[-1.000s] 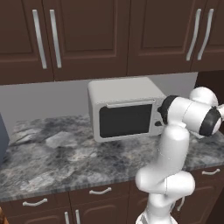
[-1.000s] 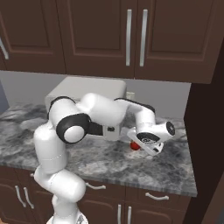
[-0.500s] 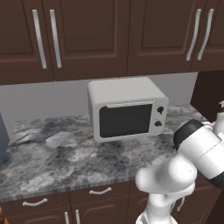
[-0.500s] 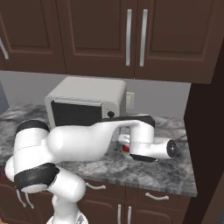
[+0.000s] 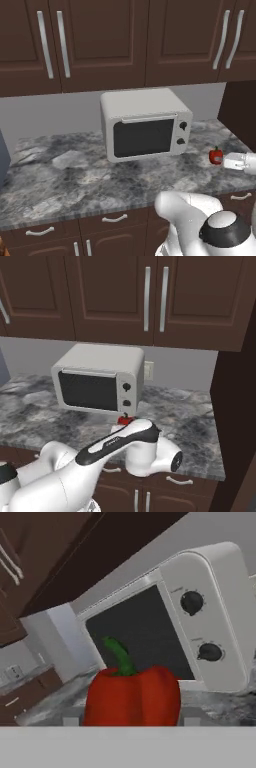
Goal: Place the bell pepper in the correct fridge rack based on whether it is a fruit or vegetable. Finally, close the fridge door.
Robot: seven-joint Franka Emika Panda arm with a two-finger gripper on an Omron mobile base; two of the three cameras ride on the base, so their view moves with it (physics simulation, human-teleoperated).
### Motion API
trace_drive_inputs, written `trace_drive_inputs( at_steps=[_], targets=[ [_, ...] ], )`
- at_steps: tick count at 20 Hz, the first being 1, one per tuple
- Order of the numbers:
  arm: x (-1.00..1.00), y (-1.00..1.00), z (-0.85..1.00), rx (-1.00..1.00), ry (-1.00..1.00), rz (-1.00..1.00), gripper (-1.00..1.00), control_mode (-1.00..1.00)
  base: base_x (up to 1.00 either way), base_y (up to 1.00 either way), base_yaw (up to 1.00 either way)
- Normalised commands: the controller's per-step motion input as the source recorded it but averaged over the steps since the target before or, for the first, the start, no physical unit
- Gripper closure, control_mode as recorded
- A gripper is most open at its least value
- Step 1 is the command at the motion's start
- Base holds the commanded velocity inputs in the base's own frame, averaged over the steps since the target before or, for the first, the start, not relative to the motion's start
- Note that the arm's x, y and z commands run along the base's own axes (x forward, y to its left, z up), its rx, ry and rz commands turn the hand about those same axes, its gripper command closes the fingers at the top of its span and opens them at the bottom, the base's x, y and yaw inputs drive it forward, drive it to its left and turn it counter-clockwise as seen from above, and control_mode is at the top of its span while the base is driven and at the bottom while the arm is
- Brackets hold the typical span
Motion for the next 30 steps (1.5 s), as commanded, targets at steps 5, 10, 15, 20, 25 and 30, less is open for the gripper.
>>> trace_drive_inputs(
  at_steps=[5, 10, 15, 20, 25, 30],
  targets=[
    [-0.44, 0.53, 0.47, -0.06, -0.55, 0.07, 1.0, -1.0, 0.0, 0.0, 0.0],
    [-0.34, 0.49, 0.47, -0.06, -0.27, 0.04, 1.0, -1.0, 0.0, 0.0, 0.0],
    [-0.12, 0.76, 0.27, -0.15, 0.06, -0.03, 1.0, -1.0, 0.0, 0.0, 0.0],
    [0.08, 0.92, -0.07, -0.24, 0.27, -0.03, 1.0, -1.0, 0.0, 0.0, 0.0],
    [0.02, 0.36, 0.0, -0.21, 0.37, -0.21, 1.0, -1.0, 0.0, 0.0, 0.0],
    [-0.01, 0.3, 0.02, -0.14, 0.23, -0.44, 1.0, -1.0, 0.0, 0.0, 0.0]
  ],
)
